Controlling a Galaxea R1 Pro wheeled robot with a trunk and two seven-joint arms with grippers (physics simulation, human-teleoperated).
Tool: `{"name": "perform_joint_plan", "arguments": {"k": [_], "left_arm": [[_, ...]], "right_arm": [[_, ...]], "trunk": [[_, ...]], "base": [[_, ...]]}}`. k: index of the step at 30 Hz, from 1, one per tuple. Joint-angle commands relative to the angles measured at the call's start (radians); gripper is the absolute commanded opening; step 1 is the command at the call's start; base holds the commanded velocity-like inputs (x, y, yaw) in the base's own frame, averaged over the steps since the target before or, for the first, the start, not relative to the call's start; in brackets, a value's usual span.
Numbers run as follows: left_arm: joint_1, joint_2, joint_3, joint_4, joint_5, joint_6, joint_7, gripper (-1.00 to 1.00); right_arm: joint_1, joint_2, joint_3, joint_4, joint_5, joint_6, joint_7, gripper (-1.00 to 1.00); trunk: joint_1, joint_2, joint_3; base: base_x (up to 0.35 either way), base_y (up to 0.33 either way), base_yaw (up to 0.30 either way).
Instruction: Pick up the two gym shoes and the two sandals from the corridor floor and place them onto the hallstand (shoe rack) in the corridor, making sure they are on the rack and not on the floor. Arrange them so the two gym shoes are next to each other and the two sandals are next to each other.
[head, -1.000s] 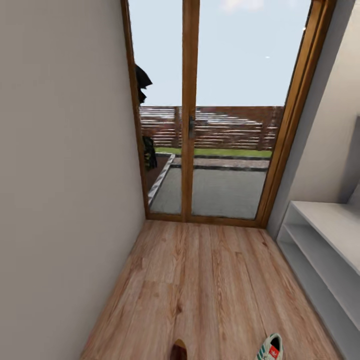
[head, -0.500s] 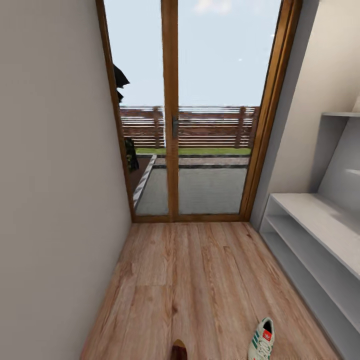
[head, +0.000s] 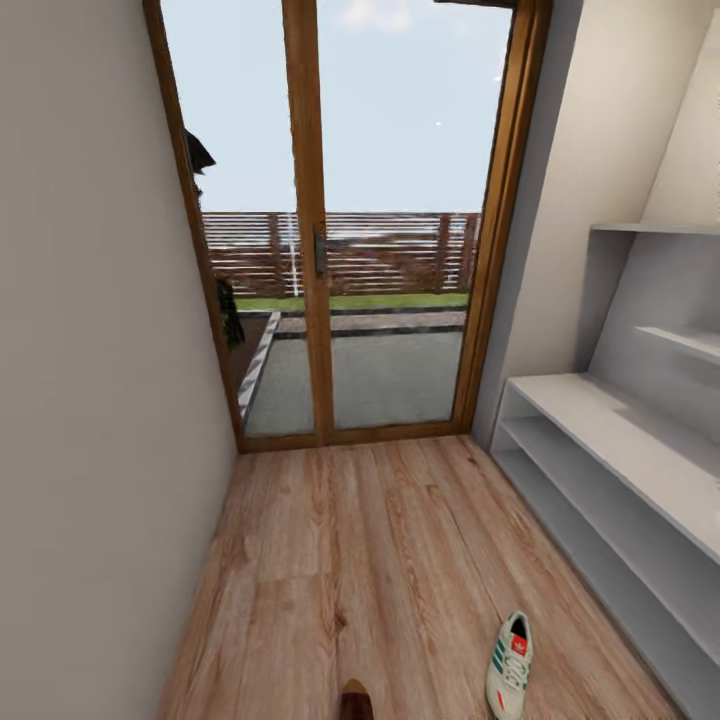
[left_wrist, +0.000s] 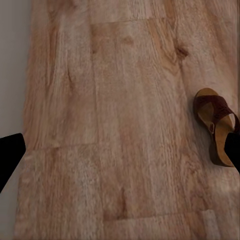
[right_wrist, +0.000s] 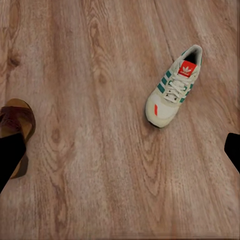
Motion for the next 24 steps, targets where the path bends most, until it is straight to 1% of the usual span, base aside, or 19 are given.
{"name": "perform_joint_plan", "arguments": {"k": [1, 10, 18, 24], "left_arm": [[0.0, 0.0, 0.002, 0.001, 0.001, -0.003, -0.001, 1.0], [0.0, 0.0, 0.002, 0.001, 0.001, -0.003, -0.001, 1.0], [0.0, -0.001, 0.002, 0.001, 0.001, -0.003, -0.001, 1.0], [0.0, -0.001, 0.002, 0.0, 0.0, -0.003, -0.002, 1.0]], "right_arm": [[-0.001, 0.0, -0.001, 0.001, -0.003, -0.003, 0.001, 1.0], [-0.001, 0.0, -0.001, 0.001, -0.003, -0.003, 0.001, 1.0], [0.0, 0.0, -0.001, 0.001, -0.003, -0.003, 0.001, 1.0], [-0.001, 0.0, -0.001, 0.001, -0.003, -0.003, 0.001, 1.0]], "trunk": [[0.0, 0.0, -0.001], [0.0, 0.0, -0.001], [0.0, 0.0, -0.001], [0.0, 0.0, -0.001]], "base": [[0.0, 0.022, -0.088], [0.0, 0.014, -0.023], [0.0, 0.124, -0.002], [0.0, 0.054, 0.0]]}}
